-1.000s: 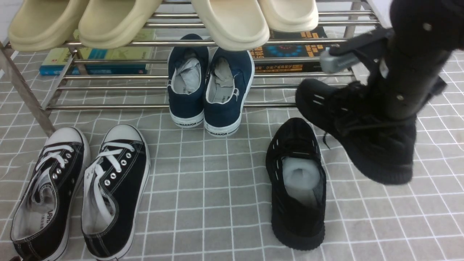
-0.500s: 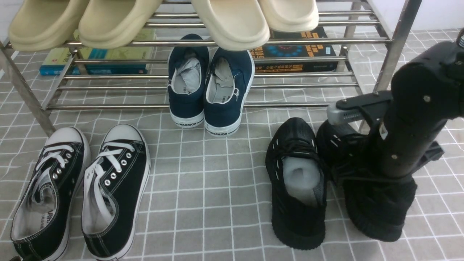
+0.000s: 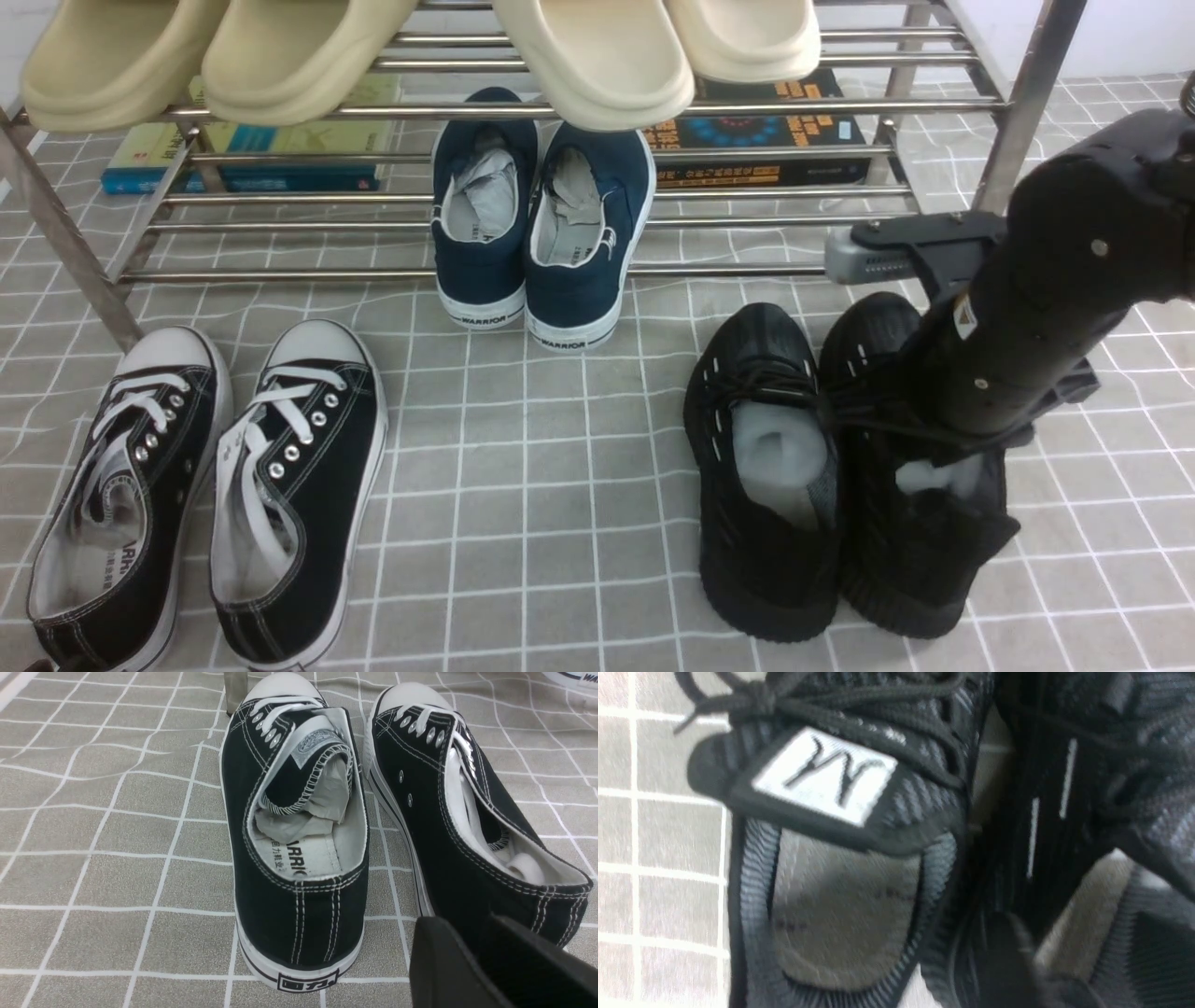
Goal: Take the shoes off the shelf with your hand from the grey coffee tablecloth.
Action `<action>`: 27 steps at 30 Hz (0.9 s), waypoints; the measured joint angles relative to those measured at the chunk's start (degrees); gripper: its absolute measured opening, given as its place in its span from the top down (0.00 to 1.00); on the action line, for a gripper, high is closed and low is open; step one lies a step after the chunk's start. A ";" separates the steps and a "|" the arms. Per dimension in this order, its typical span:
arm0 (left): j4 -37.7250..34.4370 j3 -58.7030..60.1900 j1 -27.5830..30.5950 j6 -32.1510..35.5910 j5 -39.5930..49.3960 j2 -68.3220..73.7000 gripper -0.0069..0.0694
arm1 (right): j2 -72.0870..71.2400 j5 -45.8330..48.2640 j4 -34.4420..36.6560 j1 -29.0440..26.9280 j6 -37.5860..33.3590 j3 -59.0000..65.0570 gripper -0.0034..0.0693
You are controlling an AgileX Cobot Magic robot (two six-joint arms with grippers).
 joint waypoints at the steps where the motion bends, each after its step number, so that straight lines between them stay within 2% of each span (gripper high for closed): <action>1: 0.00 0.00 0.00 0.00 0.00 0.00 0.70 | -0.01 0.31 0.00 0.00 -0.19 -0.21 0.39; 2: 0.00 0.00 0.00 0.00 0.00 0.00 0.70 | -0.39 3.00 0.00 0.00 -1.12 -2.10 0.32; 4: 0.00 0.00 0.00 0.00 0.00 0.00 0.70 | -1.41 6.84 -0.55 0.00 -3.62 -5.29 0.28; 7: 0.00 0.00 0.00 0.00 0.00 0.00 0.70 | -3.47 11.24 -1.85 0.00 -7.16 -9.64 0.29; 9: 0.00 0.00 0.00 0.00 0.00 0.00 0.70 | -7.73 15.13 -5.21 0.00 -9.93 -14.37 0.42; 10: 0.00 0.00 0.00 0.00 0.00 0.00 0.70 | -7.73 15.13 -5.21 0.00 -10.04 -14.57 0.44; 11: 0.00 0.00 0.00 0.00 0.00 0.00 0.70 | -11.24 15.90 -7.63 0.00 -10.83 -15.35 0.56; 12: 0.00 0.00 0.00 0.00 0.00 0.00 0.70 | -11.68 15.96 -7.84 0.00 -10.83 -15.35 0.58; 13: 0.00 0.00 0.00 0.00 0.00 0.00 0.70 | -15.38 16.54 -9.22 0.00 -11.02 -15.16 0.72; 16: 0.00 0.00 0.00 0.00 0.00 0.00 0.70 | -23.61 16.95 -10.62 0.00 -11.07 -12.58 0.94; 18: 0.00 0.00 0.00 0.00 0.00 0.00 0.70 | -27.86 16.57 -10.77 0.00 -11.07 -10.03 0.97; 23: 0.00 0.00 0.00 0.00 0.00 0.00 0.70 | -42.80 5.78 -9.31 0.00 -11.07 2.58 0.97; 27: 0.00 0.00 0.00 0.00 0.00 0.00 0.70 | -52.55 -12.22 -6.11 0.00 -11.07 18.75 0.97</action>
